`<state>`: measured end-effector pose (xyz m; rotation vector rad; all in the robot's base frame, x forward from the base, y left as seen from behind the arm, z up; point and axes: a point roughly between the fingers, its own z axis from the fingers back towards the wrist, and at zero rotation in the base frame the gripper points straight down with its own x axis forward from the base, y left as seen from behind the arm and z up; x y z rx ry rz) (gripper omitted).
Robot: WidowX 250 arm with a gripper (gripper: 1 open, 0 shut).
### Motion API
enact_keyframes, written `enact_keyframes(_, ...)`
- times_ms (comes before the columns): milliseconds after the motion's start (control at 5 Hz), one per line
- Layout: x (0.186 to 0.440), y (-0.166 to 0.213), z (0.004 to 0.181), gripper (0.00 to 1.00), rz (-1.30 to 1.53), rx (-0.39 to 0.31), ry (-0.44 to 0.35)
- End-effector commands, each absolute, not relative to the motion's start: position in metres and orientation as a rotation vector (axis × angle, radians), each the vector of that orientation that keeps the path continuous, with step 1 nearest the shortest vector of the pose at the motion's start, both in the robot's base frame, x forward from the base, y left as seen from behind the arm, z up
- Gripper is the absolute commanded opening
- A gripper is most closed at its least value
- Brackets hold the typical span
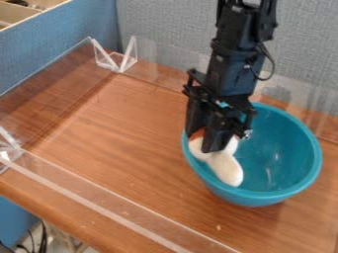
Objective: Remove the mushroom from inside the blue bowl and put it on the table
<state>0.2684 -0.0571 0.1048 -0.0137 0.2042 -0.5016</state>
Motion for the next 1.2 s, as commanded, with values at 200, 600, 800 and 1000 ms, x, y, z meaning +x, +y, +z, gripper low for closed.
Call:
enact_keyframes(200,0.269,-0.051,0.136,0.00,-0.436,0.003,0.109)
enact_keyframes(600,0.273,0.005,0.131,0.00,-0.342,0.037,0.148)
enact_keyframes(800,0.269,0.047,0.119,0.00,-0.262,0.036,0.182)
enact_keyframes(1000,0.265,0.070,0.104,0.00,-0.215,0.040,0.218)
